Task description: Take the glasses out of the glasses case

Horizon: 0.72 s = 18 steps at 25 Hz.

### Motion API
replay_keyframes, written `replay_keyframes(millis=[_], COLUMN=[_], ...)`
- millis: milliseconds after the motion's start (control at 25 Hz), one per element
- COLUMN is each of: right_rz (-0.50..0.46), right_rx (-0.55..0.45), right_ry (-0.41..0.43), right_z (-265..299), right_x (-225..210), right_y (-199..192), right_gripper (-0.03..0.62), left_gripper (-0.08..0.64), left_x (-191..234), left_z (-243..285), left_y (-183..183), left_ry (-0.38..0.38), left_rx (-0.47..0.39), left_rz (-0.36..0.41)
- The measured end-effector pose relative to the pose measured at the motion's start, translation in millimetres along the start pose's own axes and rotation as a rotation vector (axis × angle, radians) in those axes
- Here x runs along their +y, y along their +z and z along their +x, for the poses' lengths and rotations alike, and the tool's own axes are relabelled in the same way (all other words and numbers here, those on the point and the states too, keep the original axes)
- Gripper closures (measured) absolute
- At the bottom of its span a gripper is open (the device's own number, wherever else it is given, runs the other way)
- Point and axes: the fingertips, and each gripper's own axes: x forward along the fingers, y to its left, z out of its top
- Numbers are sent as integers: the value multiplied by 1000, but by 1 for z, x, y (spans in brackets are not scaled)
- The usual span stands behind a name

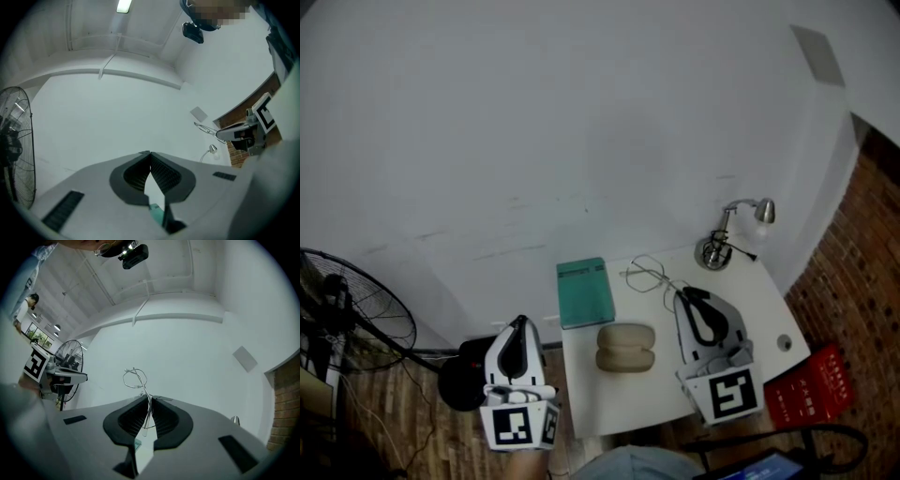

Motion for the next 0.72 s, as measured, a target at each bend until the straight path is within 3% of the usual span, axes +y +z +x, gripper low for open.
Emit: replay_keyframes(millis=[720], right_rz=[1], right_rx=[-15], right_ry=[-16], right_z=[-2], right_x=[0], right_y=[1], right_gripper=[552], left_gripper=[554], left_x=[-4], left_z=[2], left_y=[1], left_ry=[-9], left_rx=[-1], left_rz=[-4])
